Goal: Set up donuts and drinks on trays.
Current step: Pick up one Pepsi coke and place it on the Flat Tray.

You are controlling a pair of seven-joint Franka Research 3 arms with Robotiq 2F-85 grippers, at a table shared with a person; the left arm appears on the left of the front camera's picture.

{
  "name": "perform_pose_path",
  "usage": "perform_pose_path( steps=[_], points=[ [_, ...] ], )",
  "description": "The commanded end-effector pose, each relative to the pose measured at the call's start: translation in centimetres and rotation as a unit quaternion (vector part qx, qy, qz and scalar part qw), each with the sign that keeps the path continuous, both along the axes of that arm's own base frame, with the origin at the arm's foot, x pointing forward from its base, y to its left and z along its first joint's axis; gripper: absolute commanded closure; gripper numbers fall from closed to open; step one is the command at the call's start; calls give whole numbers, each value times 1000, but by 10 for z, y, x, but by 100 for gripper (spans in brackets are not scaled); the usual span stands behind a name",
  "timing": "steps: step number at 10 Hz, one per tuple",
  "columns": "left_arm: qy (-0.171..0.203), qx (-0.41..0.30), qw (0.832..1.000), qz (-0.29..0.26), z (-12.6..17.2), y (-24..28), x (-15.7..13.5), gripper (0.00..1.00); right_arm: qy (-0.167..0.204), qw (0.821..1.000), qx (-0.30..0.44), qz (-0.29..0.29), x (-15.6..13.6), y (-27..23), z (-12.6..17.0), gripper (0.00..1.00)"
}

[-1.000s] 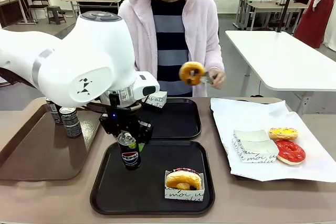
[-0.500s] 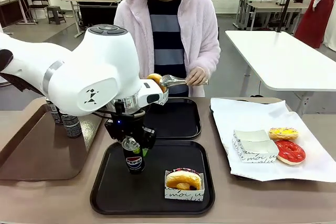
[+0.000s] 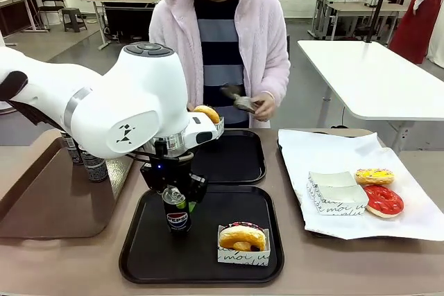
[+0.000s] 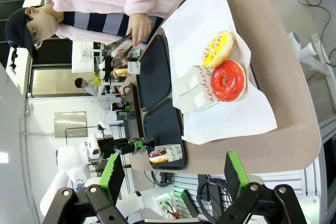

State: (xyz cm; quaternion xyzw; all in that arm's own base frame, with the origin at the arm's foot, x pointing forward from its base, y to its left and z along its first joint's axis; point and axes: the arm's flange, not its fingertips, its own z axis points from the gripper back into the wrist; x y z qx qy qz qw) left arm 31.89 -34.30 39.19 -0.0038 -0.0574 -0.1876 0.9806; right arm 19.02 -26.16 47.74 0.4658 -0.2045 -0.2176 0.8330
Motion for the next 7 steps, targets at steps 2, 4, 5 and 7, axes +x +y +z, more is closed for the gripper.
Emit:
perform_pose_path(
  steps=[2, 4, 5, 7],
  points=[
    [-18, 5, 1000, 11, -6, -5, -5, 42, -1, 1000, 2, 4, -2, -1, -1, 0],
    [-14, 4, 1000, 7, -7, -5, -5, 0, -1, 1000, 2, 4, -2, -1, -1, 0],
    [-14, 2, 1000, 7, -6, -4, -5, 0, -1, 1000, 2, 4, -2, -1, -1, 0],
    [-12, -4, 1000, 7, 1, -1, -7, 11, -1, 1000, 2, 4, -2, -1, -1, 0]
  ],
)
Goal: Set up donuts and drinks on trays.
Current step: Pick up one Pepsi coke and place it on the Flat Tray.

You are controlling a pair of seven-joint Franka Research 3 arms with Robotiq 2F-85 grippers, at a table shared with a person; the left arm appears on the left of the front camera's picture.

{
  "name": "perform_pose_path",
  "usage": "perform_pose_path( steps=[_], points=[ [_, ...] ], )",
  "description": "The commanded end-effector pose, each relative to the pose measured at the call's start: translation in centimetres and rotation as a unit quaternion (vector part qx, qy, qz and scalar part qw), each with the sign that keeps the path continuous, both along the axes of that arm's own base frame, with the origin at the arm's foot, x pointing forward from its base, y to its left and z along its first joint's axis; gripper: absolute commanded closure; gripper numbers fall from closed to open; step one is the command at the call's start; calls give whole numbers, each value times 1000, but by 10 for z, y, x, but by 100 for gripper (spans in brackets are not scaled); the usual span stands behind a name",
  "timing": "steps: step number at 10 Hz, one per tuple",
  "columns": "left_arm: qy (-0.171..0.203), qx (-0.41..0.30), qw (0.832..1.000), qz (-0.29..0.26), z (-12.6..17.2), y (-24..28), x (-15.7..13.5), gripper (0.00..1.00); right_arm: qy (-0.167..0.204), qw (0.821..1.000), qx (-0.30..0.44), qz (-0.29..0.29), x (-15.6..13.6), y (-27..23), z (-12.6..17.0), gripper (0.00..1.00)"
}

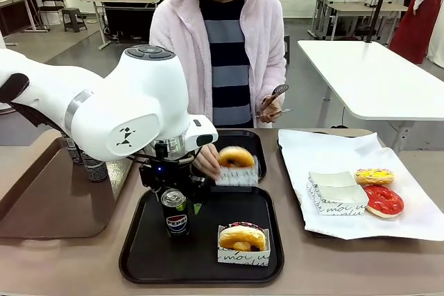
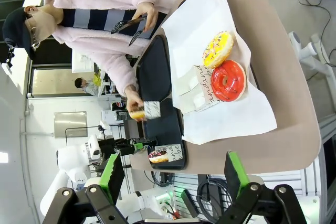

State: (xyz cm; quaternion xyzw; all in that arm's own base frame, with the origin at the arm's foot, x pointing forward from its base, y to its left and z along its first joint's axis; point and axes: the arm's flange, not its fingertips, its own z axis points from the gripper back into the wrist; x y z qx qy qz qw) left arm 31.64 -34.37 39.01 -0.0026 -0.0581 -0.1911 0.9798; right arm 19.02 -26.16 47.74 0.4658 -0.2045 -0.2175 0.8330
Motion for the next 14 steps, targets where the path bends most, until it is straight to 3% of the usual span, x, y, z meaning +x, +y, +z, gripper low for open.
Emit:
perform_pose_path(
  steps=[1, 3, 6, 10, 14],
  points=[
    [-17, -8, 1000, 8, 11, 3, -7, 2, -1, 1000, 2, 4, -2, -1, -1, 0],
    [-9, -21, 1000, 8, 45, 30, -19, 0, -1, 1000, 2, 4, -2, -1, -1, 0],
    [-14, -59, 998, -31, 95, 90, -62, 0, -1, 1000, 2, 4, -2, -1, -1, 0],
    [-15, -87, 995, -46, 115, 140, -93, 0, -1, 1000, 2, 4, -2, -1, -1, 0],
    [-19, -75, 996, -44, 118, 128, -88, 0, -1, 1000, 2, 4, -2, -1, -1, 0]
  ],
)
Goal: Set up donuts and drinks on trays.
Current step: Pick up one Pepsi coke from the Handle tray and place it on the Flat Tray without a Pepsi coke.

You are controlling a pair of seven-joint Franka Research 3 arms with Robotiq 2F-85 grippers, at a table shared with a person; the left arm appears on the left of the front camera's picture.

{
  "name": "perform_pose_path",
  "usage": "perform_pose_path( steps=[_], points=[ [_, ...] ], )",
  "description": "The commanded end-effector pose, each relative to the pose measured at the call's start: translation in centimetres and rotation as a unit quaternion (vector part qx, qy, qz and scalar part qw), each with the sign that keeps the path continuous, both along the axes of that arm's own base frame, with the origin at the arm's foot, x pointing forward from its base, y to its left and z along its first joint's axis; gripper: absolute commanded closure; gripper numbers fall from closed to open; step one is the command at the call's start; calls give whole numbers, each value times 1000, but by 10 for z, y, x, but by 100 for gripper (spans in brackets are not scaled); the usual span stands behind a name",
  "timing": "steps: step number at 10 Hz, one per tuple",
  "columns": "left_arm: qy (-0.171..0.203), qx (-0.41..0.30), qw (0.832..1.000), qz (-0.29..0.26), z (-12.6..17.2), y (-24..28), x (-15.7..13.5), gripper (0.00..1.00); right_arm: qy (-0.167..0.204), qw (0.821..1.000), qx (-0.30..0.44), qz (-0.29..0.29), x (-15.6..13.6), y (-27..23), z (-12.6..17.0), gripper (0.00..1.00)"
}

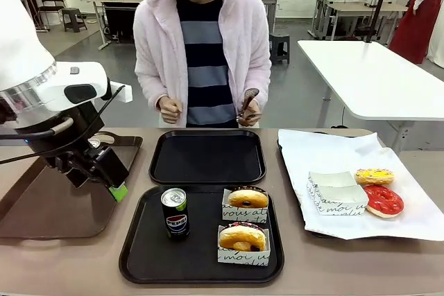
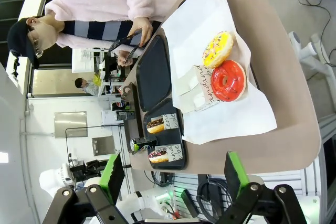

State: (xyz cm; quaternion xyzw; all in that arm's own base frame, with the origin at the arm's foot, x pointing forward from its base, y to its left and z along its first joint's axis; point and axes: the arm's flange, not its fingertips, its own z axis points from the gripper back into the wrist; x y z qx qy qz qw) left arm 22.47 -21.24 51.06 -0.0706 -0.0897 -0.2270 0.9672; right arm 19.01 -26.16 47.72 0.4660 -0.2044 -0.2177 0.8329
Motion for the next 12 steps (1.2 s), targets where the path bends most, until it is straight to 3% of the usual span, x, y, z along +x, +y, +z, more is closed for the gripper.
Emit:
perform_pose_path(
  steps=[1, 6, 8, 9, 12],
  points=[
    [0, -5, 1000, -2, -3, -4, 4, 0, -1, 1000, 2, 4, -2, -1, -1, 0],
    [2, 3, 1000, -1, -2, -2, 0, 0, -1, 1000, 2, 4, -2, -1, -1, 0],
    [16, 24, 996, 79, 4, 28, 72, 0, -1, 1000, 2, 4, -2, -1, -1, 0],
    [45, 21, 988, 148, -2, 56, 92, 0, -1, 1000, 2, 4, -2, -1, -1, 0],
    [62, 51, 964, 252, -21, 99, 163, 0, -1, 1000, 2, 4, -2, -1, -1, 0]
  ],
)
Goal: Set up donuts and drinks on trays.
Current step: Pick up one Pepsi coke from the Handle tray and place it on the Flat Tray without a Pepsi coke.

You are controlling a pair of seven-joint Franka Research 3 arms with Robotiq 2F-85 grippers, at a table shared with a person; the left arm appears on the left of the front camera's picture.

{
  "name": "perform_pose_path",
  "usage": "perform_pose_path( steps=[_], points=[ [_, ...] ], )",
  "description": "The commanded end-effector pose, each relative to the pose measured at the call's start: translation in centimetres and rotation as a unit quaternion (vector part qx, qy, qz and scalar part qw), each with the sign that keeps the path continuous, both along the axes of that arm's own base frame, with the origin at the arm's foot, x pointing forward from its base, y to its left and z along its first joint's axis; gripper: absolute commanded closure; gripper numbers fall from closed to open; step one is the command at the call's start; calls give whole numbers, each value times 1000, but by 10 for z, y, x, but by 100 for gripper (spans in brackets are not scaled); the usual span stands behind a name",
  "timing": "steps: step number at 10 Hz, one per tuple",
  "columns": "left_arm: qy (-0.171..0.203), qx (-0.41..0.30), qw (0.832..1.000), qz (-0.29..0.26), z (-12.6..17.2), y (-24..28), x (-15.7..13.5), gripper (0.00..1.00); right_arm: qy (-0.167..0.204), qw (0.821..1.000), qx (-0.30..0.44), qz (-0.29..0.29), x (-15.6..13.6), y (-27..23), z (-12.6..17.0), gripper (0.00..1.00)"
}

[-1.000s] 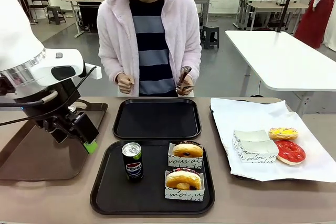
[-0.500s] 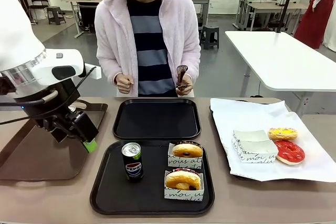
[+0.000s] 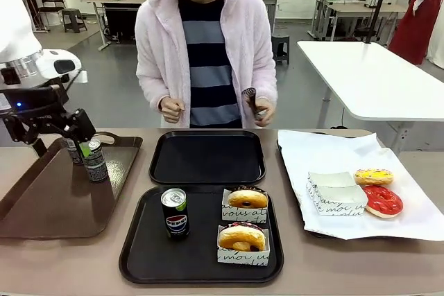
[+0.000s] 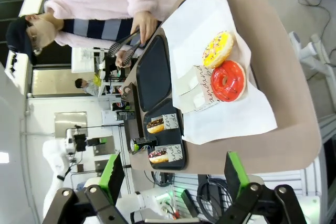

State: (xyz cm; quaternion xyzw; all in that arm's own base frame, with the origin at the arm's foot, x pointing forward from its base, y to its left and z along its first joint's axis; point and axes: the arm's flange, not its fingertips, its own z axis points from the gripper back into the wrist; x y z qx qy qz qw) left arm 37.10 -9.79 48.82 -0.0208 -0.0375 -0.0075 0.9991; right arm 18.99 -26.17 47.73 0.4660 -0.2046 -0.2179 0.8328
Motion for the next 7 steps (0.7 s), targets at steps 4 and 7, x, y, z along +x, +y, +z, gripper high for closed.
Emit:
perform_pose_path(
  steps=[4, 7],
  points=[
    [8, -5, 1000, 25, -7, 6, 20, 0, -1, 1000, 2, 4, -1, -1, -1, 0],
    [13, -17, 999, 26, -7, 2, 28, 0, -1, 1000, 2, 4, -1, -1, -1, 0]
  ],
)
